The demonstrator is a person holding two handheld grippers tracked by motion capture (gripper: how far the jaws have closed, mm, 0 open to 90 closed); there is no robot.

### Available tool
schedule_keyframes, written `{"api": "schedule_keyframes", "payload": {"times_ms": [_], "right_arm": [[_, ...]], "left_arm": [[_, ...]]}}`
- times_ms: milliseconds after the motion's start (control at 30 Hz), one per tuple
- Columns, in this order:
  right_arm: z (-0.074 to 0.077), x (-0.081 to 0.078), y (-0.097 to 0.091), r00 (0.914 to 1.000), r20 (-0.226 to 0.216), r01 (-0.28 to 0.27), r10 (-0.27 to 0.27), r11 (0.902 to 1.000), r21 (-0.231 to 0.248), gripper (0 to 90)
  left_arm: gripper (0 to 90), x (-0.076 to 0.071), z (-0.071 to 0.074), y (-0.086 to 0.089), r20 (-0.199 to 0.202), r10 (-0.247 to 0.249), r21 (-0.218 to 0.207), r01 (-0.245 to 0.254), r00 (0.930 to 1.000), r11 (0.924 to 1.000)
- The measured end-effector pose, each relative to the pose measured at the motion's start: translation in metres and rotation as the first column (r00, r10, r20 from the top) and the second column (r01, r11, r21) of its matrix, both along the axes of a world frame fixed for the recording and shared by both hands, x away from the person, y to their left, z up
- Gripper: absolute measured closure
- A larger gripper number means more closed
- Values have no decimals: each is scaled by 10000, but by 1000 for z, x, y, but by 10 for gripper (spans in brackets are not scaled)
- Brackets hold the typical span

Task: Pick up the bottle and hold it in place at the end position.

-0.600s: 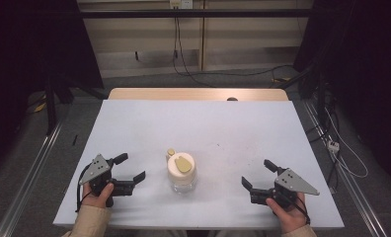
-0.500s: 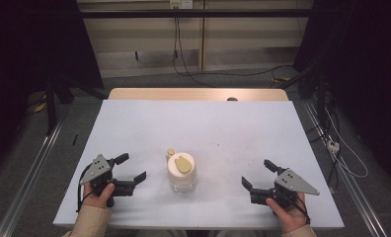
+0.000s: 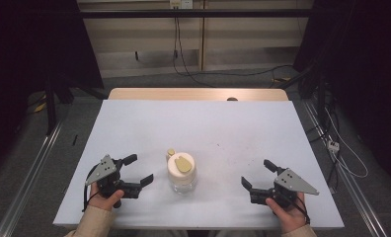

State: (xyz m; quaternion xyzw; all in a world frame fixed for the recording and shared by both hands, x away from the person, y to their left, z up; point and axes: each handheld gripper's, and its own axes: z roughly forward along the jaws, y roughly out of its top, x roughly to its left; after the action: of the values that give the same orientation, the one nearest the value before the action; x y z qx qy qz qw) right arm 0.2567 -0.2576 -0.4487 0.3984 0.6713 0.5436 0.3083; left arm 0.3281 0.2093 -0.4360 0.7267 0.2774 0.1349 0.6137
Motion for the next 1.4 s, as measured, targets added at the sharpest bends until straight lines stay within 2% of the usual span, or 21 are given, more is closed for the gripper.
{"api": "schedule_keyframes", "payload": {"times_ms": [200, 533, 933, 1400], "right_arm": [[0, 0, 0, 10000, 19, 55, -55, 10000, 24, 34], [0, -1, -1, 10000, 13, 82, -82, 10000, 52, 32], [-1, 0, 1, 10000, -24, 25, -26, 10000, -69, 31], [-1, -1, 3, 10000, -20, -32, 32, 9999, -98, 31]], "left_arm": [[35, -2, 2, -9, 0, -312, -71, 312, 9995, 9995], [37, -5, 3, -28, -72, -686, 101, 686, 9976, 9976], [39, -6, 3, -43, -90, -918, 419, 921, 9957, 9949], [37, -5, 2, -53, -188, -1145, 511, 1153, 9932, 9920]]}}
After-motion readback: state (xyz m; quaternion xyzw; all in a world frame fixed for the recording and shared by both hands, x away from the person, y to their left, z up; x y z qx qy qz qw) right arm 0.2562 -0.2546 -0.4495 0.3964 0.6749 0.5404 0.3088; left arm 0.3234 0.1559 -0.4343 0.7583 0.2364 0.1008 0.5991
